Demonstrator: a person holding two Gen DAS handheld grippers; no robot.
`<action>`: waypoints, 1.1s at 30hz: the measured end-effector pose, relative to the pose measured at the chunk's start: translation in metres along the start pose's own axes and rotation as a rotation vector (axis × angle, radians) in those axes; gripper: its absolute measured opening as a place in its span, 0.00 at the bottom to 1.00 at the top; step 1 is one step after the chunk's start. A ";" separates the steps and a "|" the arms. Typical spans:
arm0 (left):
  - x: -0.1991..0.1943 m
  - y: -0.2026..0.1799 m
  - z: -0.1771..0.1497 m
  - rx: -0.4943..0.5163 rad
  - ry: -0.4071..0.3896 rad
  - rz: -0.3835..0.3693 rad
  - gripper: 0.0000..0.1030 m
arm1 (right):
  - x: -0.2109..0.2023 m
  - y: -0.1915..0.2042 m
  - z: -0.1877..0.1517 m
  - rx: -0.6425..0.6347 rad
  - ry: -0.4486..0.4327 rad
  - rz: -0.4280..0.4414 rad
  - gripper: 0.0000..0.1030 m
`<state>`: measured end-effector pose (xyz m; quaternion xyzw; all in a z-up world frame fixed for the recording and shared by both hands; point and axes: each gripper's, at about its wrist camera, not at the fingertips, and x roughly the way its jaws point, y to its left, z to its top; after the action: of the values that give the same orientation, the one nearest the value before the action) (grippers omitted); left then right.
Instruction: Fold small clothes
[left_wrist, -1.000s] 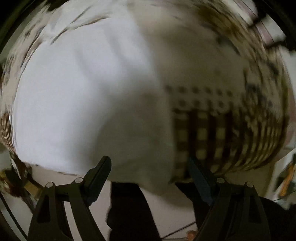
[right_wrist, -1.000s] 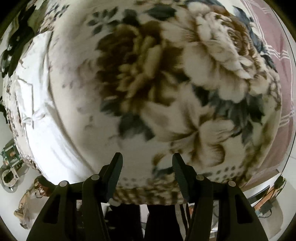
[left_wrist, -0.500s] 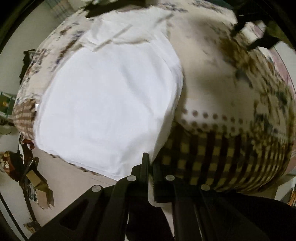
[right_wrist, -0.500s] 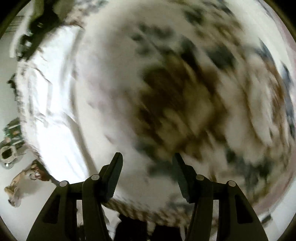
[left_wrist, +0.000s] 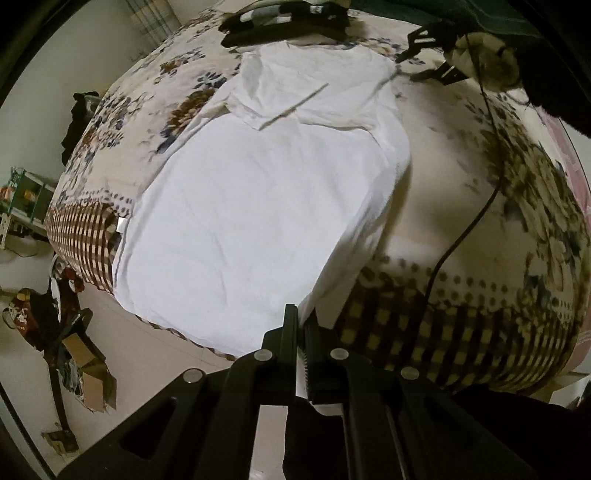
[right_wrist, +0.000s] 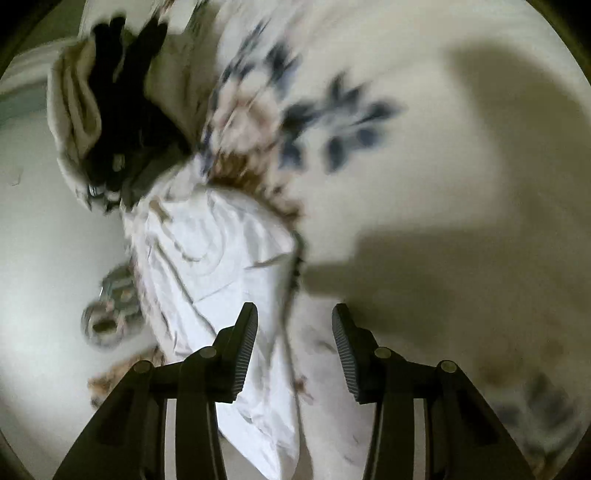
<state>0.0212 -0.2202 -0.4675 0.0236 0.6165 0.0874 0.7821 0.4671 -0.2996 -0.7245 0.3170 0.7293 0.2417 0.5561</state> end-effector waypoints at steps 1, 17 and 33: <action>0.000 0.005 0.003 -0.006 0.001 -0.002 0.01 | 0.010 0.005 0.004 -0.017 0.014 -0.020 0.43; -0.005 0.174 0.021 -0.240 -0.033 -0.104 0.01 | 0.006 0.245 0.005 -0.200 -0.107 -0.380 0.05; 0.150 0.327 0.018 -0.426 0.134 -0.197 0.07 | 0.241 0.362 0.038 -0.276 -0.032 -0.871 0.06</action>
<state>0.0371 0.1275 -0.5595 -0.2081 0.6338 0.1402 0.7316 0.5302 0.1233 -0.6380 -0.0925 0.7468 0.0756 0.6543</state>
